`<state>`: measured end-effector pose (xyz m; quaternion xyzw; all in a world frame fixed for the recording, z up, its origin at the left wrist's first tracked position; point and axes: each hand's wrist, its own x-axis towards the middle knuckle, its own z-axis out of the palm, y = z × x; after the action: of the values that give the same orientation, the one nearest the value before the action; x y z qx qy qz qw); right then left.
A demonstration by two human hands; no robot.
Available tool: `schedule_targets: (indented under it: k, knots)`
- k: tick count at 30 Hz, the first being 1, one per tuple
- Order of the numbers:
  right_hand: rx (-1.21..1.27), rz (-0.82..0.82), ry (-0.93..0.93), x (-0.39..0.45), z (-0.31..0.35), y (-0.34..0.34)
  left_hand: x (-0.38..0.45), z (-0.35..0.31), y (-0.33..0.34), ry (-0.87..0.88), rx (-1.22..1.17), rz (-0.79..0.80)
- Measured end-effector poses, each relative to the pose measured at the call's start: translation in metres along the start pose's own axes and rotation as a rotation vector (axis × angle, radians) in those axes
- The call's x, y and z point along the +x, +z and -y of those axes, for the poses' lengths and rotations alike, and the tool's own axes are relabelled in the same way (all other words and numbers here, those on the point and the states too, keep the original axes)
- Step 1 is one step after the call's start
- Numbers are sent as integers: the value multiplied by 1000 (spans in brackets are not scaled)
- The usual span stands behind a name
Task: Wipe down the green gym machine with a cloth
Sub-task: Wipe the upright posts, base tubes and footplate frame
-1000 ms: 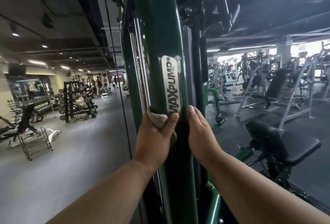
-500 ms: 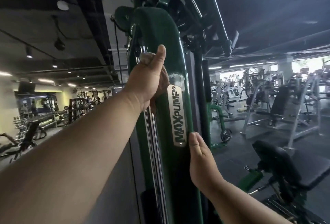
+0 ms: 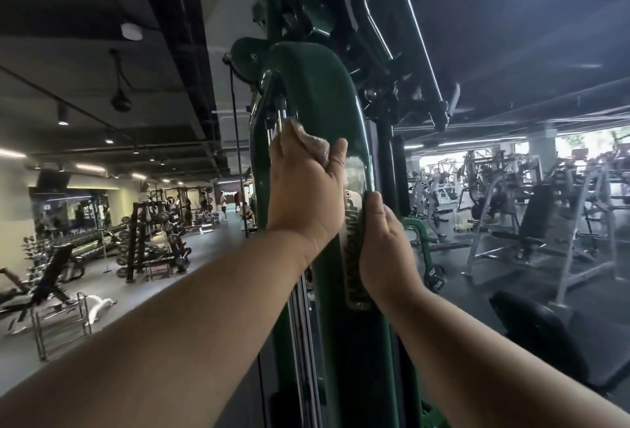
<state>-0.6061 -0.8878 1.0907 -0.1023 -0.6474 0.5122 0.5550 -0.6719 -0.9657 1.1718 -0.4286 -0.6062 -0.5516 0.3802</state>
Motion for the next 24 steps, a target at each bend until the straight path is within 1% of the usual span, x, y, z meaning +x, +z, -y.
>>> schedule_targets:
  k: [2, 4, 6, 9, 12, 16, 19, 21, 22, 24]
  knots:
    - [-3, -47, -25, -2, -2, 1, 31, -9, 1, 2, -3, -55]
    - [23, -49, -28, -2, -3, 1, 70, -20, 5, -11, 65, -89]
    - [43, -38, -31, -2, -3, 2, 109, -28, 6, -66, 115, -53]
    - [39, -28, -24, -1, -6, 3, 153, -33, -5, -102, 71, 146]
    - [32, -32, -40, 0, -8, 1, 173, -41, -17, -89, 165, 331]
    - [26, -27, -58, 3, -10, -1, 189, -53, -24, 50, 338, 490]
    - [22, -20, -67, 3, -11, 0, 177, -51, -26, 155, 358, 562]
    - [31, -18, -79, 3, -12, 0, 158, -53, -23, 318, 429, 605]
    - [32, -19, -77, 3, -13, 1, 147, -53, -20, 417, 510, 626]
    - [32, -23, -73, 2, -11, 2, 124, -52, -14, 580, 671, 612]
